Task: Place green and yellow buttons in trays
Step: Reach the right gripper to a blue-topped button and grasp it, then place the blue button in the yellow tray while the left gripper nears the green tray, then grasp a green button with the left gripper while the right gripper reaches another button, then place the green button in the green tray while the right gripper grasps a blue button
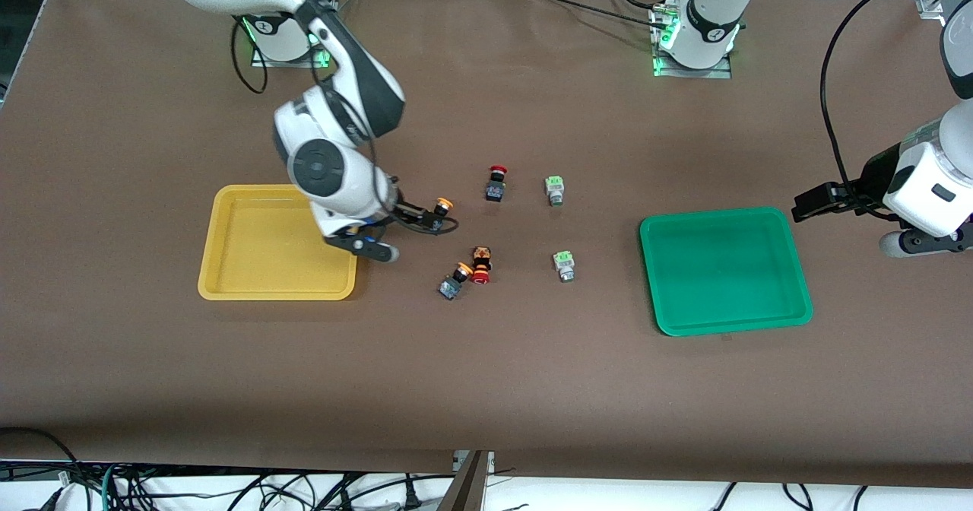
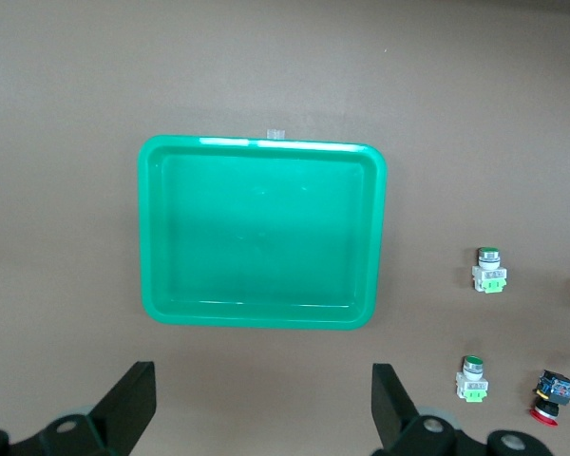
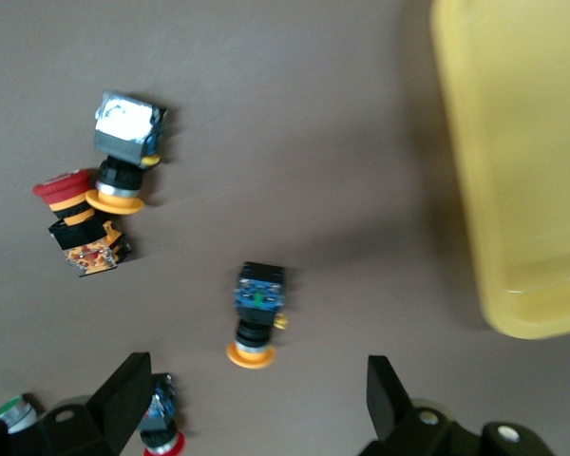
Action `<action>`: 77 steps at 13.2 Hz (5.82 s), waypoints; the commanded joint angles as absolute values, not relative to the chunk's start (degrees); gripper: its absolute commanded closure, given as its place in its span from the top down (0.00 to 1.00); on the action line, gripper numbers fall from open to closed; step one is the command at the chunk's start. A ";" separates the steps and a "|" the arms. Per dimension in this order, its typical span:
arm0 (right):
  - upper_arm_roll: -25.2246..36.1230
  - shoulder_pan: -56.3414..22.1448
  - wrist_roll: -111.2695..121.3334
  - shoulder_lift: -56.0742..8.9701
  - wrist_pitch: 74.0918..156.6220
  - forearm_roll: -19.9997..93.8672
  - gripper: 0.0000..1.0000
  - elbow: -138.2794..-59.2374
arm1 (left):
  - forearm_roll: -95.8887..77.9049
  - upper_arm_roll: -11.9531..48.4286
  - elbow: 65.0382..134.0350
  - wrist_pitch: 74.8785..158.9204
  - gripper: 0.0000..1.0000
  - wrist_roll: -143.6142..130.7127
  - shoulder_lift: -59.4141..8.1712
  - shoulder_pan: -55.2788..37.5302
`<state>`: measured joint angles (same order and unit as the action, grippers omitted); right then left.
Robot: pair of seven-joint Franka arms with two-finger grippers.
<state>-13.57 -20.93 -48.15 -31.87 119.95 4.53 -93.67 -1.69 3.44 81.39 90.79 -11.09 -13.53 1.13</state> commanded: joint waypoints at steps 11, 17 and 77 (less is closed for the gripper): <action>-12.04 -25.23 -55.11 -39.28 136.67 4.04 0.74 -101.60 | -1.49 4.48 79.63 89.82 1.00 -11.07 -14.77 -1.49; -9.33 -24.00 -49.16 -36.13 129.69 3.35 0.17 -99.16 | -1.40 4.57 79.72 90.09 1.00 -15.64 -15.29 -3.95; 0.53 -28.76 -41.43 -49.94 114.04 12.48 0.04 -69.51 | 0.00 -1.58 115.40 135.97 0.80 8.44 -28.83 5.10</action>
